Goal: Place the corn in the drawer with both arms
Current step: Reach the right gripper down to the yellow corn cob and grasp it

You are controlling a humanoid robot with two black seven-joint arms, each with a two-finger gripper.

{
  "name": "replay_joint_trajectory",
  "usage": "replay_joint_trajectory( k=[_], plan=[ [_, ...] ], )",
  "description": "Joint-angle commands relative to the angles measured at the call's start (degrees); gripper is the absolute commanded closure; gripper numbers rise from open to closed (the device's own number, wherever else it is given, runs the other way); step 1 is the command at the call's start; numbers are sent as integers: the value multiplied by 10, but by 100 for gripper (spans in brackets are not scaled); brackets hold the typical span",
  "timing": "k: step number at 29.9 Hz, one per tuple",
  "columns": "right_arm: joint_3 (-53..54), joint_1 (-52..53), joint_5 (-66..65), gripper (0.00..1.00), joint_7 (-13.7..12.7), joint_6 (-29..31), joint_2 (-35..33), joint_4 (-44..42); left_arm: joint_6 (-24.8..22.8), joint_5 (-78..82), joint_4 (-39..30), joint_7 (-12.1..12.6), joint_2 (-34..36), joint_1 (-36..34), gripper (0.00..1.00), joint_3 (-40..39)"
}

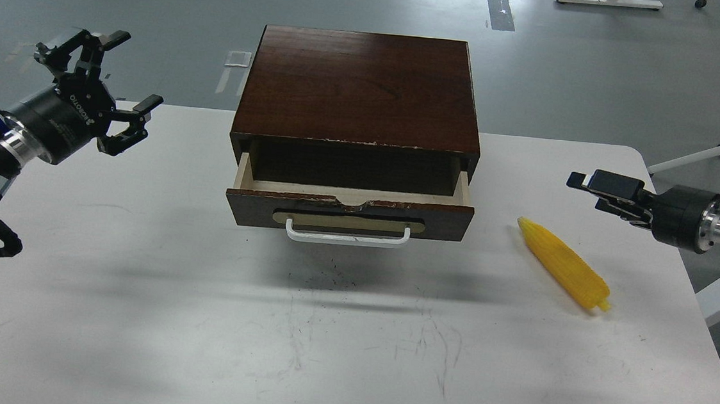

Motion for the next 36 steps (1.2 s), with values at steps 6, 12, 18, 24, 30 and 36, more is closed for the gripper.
replay_joint_trajectory(
  k=[6, 12, 18, 24, 30, 36],
  plan=[
    [-43, 4, -157, 0, 0, -5, 16, -18, 0, -7, 7, 0, -8, 31, 1, -34],
    [-61, 4, -161, 0, 0, -13, 54, -65, 0, -7, 7, 0, -8, 32, 1, -36],
    [-105, 5, -161, 4, 0, -25, 81, -73, 0, -7, 7, 0, -6, 32, 1, -36],
    [-118, 4, -161, 18, 0, -33, 87, -73, 0, -7, 7, 0, -5, 32, 1, -36],
    [-126, 4, -161, 73, 0, -34, 90, -73, 0, -6, 6, 0, -5, 32, 1, -37],
    [-126, 10, -161, 100, 0, -35, 89, -71, 0, -6, 6, 0, -3, 32, 1, -37]
  ],
)
